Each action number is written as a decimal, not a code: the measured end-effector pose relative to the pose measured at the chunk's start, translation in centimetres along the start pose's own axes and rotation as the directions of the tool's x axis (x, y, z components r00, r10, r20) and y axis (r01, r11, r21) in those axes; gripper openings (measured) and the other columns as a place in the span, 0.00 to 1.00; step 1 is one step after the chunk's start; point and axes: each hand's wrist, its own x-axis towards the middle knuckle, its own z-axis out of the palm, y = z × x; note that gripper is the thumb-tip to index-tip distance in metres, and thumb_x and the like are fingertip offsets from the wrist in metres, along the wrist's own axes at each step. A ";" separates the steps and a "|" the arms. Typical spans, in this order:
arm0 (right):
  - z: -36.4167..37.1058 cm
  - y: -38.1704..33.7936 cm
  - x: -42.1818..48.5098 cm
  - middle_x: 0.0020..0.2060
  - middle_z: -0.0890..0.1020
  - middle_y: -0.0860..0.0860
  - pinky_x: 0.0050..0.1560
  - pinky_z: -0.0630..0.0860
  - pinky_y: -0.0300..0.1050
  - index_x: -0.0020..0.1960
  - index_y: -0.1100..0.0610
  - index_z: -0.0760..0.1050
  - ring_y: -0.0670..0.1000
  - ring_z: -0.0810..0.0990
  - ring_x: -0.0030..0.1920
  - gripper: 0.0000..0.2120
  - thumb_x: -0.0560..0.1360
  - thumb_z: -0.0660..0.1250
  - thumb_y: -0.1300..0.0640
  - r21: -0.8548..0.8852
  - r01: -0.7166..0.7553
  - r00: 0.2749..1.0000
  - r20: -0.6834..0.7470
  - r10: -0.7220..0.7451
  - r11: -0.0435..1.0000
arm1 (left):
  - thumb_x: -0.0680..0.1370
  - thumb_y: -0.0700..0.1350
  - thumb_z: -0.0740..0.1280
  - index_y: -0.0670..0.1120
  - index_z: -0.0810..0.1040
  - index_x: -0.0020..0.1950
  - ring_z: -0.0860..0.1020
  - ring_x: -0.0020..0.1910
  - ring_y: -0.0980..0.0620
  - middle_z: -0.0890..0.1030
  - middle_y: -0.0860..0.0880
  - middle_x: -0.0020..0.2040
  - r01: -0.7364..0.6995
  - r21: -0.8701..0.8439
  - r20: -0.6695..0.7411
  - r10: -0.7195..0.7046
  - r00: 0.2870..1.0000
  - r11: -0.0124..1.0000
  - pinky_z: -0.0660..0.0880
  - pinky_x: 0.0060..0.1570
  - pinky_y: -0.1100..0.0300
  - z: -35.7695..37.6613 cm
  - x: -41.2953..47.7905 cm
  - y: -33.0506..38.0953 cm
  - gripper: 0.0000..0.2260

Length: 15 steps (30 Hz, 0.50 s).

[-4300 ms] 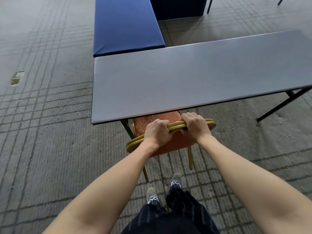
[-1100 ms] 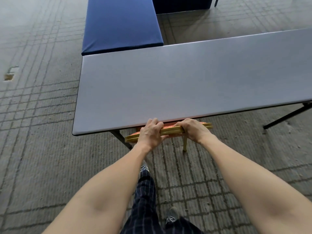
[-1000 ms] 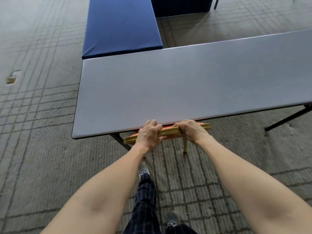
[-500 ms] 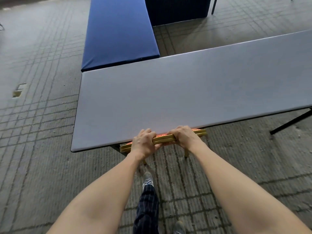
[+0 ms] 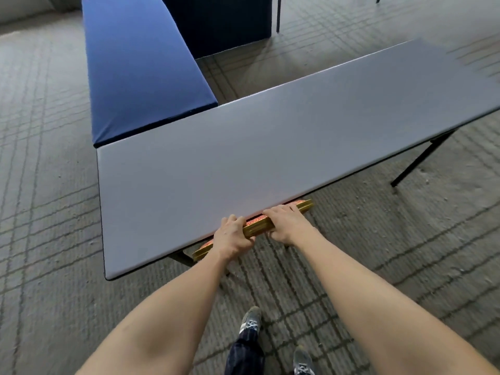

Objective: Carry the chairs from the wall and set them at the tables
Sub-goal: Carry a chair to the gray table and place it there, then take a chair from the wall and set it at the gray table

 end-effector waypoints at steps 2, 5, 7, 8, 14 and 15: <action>0.2 -1.1 -1.5 0.71 0.70 0.52 0.74 0.59 0.55 0.74 0.53 0.64 0.55 0.63 0.74 0.27 0.76 0.64 0.56 0.099 -0.036 0.999 -0.029 0.039 0.994 | 0.72 0.59 0.67 0.50 0.71 0.60 0.69 0.56 0.49 0.72 0.49 0.56 -0.031 0.006 -0.018 0.031 0.999 1.000 0.72 0.55 0.52 -0.1 -0.7 0.6 0.21; -0.1 -2.9 -4.3 0.75 0.65 0.54 0.75 0.59 0.54 0.76 0.56 0.61 0.55 0.60 0.76 0.29 0.78 0.64 0.56 0.248 -0.104 0.987 -0.096 0.131 0.963 | 0.74 0.58 0.68 0.51 0.68 0.67 0.67 0.59 0.49 0.70 0.49 0.60 -0.208 -0.060 -0.074 0.204 0.976 0.976 0.69 0.63 0.52 -0.7 -2.1 2.4 0.25; 0.0 -3.9 -6.5 0.74 0.67 0.54 0.74 0.61 0.53 0.76 0.56 0.62 0.55 0.63 0.74 0.27 0.78 0.63 0.56 0.302 -0.137 0.975 -0.124 0.182 0.943 | 0.75 0.56 0.69 0.53 0.64 0.72 0.64 0.64 0.48 0.66 0.49 0.65 -0.308 -0.074 -0.104 0.300 0.948 0.949 0.63 0.69 0.51 -1.1 -3.6 3.5 0.28; 0.2 -4.2 -7.8 0.73 0.69 0.53 0.72 0.63 0.53 0.75 0.56 0.63 0.55 0.65 0.73 0.26 0.78 0.64 0.56 0.326 -0.150 0.969 -0.138 0.204 0.933 | 0.75 0.55 0.69 0.54 0.62 0.74 0.62 0.66 0.48 0.65 0.49 0.68 -0.346 -0.063 -0.117 0.337 0.934 0.936 0.60 0.71 0.50 -1.2 -4.6 4.0 0.30; 3.2 -5.0 -18.8 0.74 0.66 0.55 0.73 0.62 0.52 0.77 0.57 0.60 0.55 0.64 0.74 0.30 0.78 0.64 0.52 0.540 -0.303 0.886 -0.145 0.441 0.785 | 0.77 0.52 0.65 0.54 0.68 0.73 0.64 0.71 0.49 0.70 0.52 0.70 -0.424 -0.051 -0.128 0.415 0.901 0.904 0.57 0.72 0.52 0.5 -12.7 5.4 0.24; 4.2 -5.2 -21.3 0.75 0.65 0.55 0.74 0.61 0.52 0.78 0.57 0.59 0.55 0.64 0.75 0.31 0.78 0.64 0.52 0.555 -0.327 0.869 -0.142 0.475 0.765 | 0.77 0.51 0.65 0.53 0.69 0.73 0.64 0.71 0.50 0.71 0.52 0.70 -0.432 -0.053 -0.135 0.423 0.896 0.900 0.58 0.71 0.52 1.3 -14.4 5.9 0.24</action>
